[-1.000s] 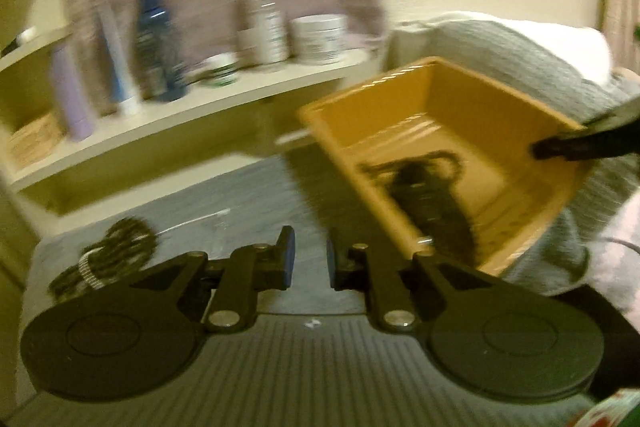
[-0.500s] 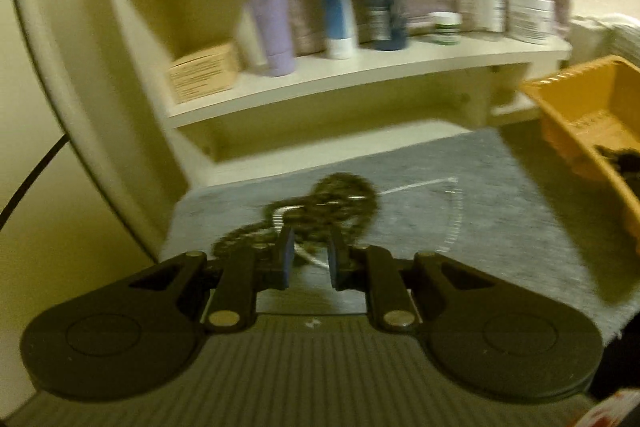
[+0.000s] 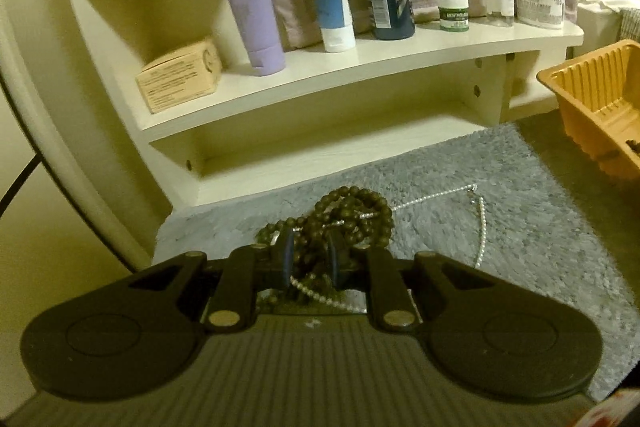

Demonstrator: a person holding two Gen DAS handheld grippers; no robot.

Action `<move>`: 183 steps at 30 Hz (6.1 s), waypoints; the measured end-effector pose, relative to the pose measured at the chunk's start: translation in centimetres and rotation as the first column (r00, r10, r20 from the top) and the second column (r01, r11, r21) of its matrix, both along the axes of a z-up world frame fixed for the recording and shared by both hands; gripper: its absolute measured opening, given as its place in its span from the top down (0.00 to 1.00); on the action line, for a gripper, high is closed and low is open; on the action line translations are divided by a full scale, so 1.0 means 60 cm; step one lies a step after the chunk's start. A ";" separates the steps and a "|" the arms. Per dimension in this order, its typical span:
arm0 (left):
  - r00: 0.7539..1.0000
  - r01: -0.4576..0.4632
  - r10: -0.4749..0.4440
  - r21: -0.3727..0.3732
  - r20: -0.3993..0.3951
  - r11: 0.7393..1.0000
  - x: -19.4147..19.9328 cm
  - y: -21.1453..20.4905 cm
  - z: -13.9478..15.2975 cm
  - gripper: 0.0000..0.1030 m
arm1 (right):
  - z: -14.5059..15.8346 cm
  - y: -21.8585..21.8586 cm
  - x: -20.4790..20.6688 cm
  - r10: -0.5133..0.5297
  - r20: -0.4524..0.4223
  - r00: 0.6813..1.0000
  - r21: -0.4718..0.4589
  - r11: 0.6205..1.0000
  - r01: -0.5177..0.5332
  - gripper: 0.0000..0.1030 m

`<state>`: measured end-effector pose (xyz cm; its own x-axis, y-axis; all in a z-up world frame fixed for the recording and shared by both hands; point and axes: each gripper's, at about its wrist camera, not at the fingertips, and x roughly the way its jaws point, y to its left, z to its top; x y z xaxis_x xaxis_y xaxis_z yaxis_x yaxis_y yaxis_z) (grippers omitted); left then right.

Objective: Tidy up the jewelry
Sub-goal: 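Grasp a dark bead strand beside the pearl necklace with the left tool, then carry the bead strand into the tray and open the left tool, then return the left tool to the pile and grasp another dark bead strand, then lift the pearl necklace with the left tool and release it into the tray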

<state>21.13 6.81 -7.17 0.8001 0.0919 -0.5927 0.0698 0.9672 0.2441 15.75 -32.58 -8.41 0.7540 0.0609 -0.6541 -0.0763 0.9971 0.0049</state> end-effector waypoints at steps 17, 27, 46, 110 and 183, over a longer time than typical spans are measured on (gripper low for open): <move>0.997 0.035 -0.034 0.015 -0.071 0.999 0.045 0.002 -0.022 0.94 | -0.004 -0.004 0.003 0.002 -0.008 1.000 0.002 1.000 -0.002 0.95; 0.997 0.071 -0.071 0.015 0.015 0.997 0.005 -0.012 0.032 0.94 | -0.004 -0.004 0.002 0.003 -0.006 1.000 0.002 1.000 -0.003 0.95; 0.973 0.216 -0.214 -0.016 0.090 0.976 -0.037 -0.093 0.099 0.94 | -0.001 -0.003 -0.001 0.004 0.000 1.000 0.004 1.000 -0.004 0.95; 0.963 0.268 -0.264 -0.125 0.048 0.955 -0.096 -0.179 0.065 0.88 | -0.012 -0.009 0.006 0.115 -0.077 0.990 -0.019 0.993 -0.116 0.95; 0.996 0.043 -0.032 -0.134 0.083 0.990 -0.023 0.004 0.076 0.98 | -0.018 -0.012 0.014 0.119 -0.081 0.990 -0.032 0.992 -0.122 0.94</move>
<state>19.73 7.04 -2.59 0.8473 -0.0156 -0.5309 0.0916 0.9889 0.1171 16.57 -33.28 -9.50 0.6883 0.1230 -0.7149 -0.1970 0.9802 -0.0210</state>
